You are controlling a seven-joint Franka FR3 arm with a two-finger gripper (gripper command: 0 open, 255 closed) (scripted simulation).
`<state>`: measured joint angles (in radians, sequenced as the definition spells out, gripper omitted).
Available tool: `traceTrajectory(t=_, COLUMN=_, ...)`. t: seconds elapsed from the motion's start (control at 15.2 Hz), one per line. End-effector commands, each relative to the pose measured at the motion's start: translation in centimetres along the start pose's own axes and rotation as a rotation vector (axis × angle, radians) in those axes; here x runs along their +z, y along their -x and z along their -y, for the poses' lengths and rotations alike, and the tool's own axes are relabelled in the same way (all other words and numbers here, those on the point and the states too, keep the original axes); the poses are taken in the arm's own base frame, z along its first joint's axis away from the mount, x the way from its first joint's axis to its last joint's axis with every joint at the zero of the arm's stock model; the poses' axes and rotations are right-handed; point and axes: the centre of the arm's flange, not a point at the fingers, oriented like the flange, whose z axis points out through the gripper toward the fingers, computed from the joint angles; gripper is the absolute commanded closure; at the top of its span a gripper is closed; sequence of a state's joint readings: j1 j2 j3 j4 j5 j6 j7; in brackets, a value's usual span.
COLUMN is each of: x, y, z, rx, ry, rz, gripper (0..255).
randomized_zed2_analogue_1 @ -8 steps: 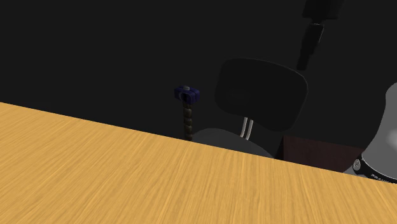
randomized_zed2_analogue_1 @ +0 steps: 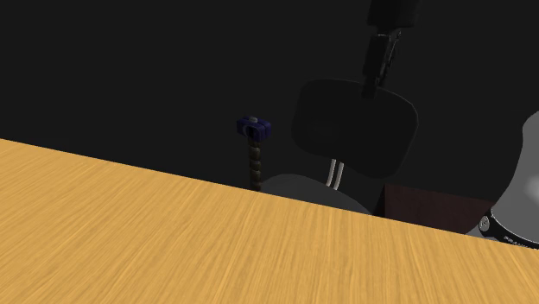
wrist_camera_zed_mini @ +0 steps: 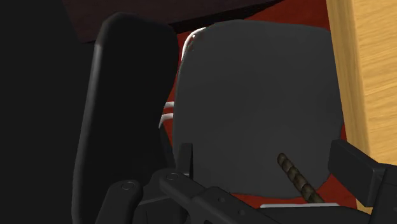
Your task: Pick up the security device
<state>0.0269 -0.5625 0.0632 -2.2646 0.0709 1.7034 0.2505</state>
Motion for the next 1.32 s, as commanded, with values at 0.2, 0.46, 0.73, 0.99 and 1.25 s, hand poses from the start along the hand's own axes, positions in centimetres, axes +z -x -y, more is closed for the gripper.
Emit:
traceTrajectory(t=0.2, x=0.7, y=-4.8, z=4.8, rx=0.009, ry=0.004, rz=0.021, gripper=0)
traceTrajectory(t=0.46, x=1.1, y=-8.9, z=8.4, rx=0.016, ry=0.008, rz=0.037, gripper=0)
traceTrajectory(t=0.73, x=1.7, y=-13.0, z=12.1, rx=0.023, ry=0.012, rz=0.053, gripper=0)
traceTrajectory(t=0.99, x=2.3, y=-16.7, z=15.4, rx=0.03, ry=0.015, rz=0.067, gripper=0)
traceTrajectory(t=1.25, x=4.4, y=-16.7, z=15.3, rx=0.03, ry=0.015, rz=0.067, gripper=0)
